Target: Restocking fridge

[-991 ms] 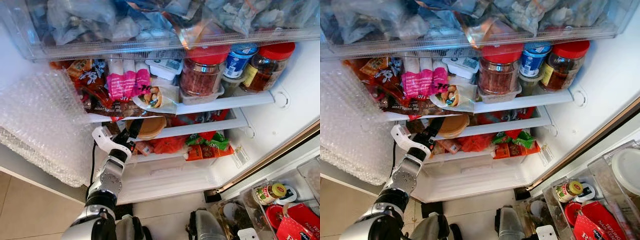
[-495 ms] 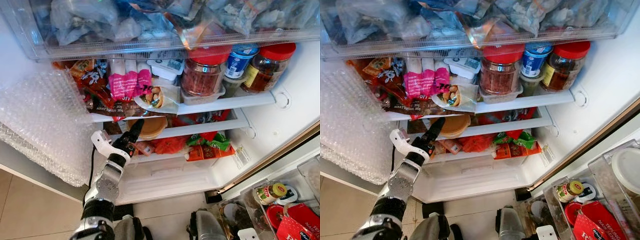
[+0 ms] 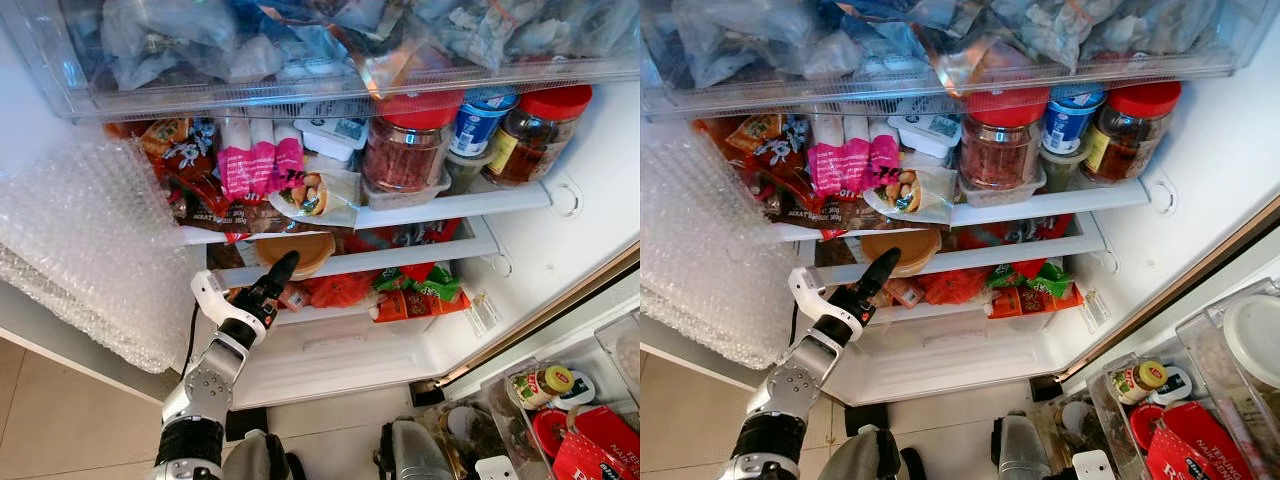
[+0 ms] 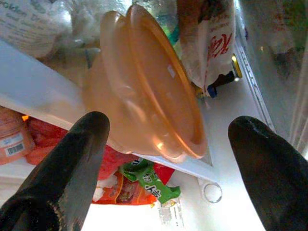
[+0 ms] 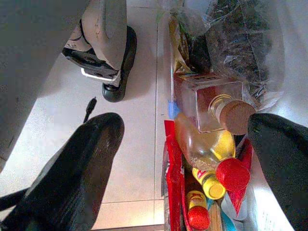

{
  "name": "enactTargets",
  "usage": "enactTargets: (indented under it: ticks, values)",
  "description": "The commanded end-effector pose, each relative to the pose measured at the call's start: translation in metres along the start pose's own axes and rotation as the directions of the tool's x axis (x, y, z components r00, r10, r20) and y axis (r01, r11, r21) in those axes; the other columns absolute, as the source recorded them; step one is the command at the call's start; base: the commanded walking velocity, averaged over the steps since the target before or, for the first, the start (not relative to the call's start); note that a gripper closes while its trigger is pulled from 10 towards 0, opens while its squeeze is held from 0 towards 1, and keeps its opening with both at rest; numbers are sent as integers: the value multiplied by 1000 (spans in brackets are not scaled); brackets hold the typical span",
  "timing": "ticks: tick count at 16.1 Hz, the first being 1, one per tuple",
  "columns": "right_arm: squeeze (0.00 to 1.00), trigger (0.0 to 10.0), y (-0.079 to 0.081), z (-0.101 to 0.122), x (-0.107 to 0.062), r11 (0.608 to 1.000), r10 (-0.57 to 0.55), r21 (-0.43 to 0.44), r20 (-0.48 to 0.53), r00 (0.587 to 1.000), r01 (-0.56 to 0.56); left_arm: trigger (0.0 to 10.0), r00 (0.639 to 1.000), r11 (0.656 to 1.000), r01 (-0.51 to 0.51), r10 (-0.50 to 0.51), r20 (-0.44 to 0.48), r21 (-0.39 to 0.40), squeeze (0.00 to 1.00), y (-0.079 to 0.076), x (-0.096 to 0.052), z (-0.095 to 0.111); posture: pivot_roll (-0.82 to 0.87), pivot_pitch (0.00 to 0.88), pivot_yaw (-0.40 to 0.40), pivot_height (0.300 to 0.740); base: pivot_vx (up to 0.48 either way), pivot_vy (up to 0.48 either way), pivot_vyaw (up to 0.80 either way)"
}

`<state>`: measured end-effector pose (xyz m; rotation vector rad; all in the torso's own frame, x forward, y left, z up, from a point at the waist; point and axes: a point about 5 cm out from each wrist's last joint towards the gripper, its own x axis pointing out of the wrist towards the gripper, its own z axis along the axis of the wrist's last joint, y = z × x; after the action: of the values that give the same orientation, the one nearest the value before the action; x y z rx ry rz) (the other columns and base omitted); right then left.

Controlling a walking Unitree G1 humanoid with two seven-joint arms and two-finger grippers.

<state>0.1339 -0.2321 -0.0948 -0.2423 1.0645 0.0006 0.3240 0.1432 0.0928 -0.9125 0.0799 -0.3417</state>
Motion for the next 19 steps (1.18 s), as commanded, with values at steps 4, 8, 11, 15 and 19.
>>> enactTargets:
  ticks: [4,8,11,15,19]
  values:
    - [0,10000,6,-11,-2,1000,20,-4,-40,999,-21,10000,1000,1000,-5,5,-11,-19,0,-1,7,-2,-196,209,26,664,0,0,0]
    - [0,10000,6,-11,-2,1000,20,-4,-40,999,-21,10000,1000,1000,-6,5,-14,-20,0,-1,7,-2,-196,209,26,664,0,0,0]
    - [0,10000,6,-11,-2,1000,18,-4,-42,999,-19,10000,1000,999,1,-2,-12,-49,0,0,18,-3,-211,216,24,664,0,0,0]
    - [0,10000,4,-10,-2,1000,16,-6,-41,999,-16,10000,1000,998,7,-7,6,-65,0,-2,26,0,-213,220,17,664,0,0,0]
    - [0,10000,3,-10,-1,1000,14,-11,-40,999,-15,10000,999,997,52,-51,19,-63,0,-11,39,6,-214,216,13,664,0,0,0]
